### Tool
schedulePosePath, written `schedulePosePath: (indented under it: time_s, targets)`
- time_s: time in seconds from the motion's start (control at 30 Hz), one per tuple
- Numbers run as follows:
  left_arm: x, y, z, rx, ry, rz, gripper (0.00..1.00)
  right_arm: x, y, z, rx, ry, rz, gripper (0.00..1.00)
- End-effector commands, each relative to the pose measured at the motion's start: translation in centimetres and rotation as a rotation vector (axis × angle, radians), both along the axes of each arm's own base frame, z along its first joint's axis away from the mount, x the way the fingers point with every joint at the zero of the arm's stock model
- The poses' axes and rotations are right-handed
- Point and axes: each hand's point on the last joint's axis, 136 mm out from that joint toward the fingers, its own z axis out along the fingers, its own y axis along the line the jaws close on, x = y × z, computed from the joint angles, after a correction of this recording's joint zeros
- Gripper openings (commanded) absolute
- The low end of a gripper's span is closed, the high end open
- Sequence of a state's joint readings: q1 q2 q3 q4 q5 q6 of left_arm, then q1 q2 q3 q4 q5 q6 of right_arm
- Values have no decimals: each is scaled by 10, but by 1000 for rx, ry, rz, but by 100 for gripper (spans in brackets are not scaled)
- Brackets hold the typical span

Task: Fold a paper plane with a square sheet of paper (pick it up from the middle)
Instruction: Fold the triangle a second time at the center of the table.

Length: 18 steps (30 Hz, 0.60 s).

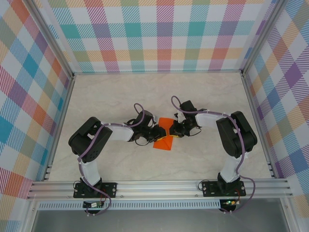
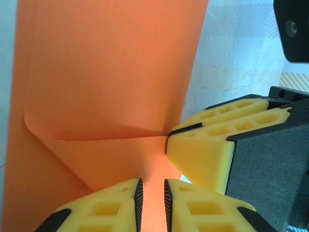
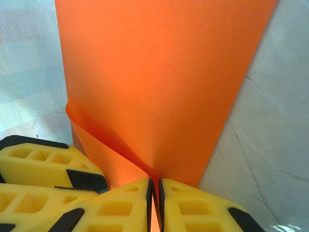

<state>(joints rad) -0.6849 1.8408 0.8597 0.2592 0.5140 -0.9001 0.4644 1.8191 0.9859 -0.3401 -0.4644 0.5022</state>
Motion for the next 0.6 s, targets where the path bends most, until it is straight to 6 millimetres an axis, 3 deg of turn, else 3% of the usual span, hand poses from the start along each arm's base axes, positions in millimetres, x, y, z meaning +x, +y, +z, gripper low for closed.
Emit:
schedulePosePath:
  time_s: [0.0, 0.3, 0.57]
  targets:
    - [-7, 5, -8, 34, 10, -8, 21, -4, 2, 5, 12, 2, 31, 14]
    - [-8, 5, -5, 32, 7, -11, 21, -3, 2, 0, 10, 7, 35, 9]
    - [-5, -6, 23, -50, -42, -33, 21, -3, 3, -1, 12, 9, 38, 8]
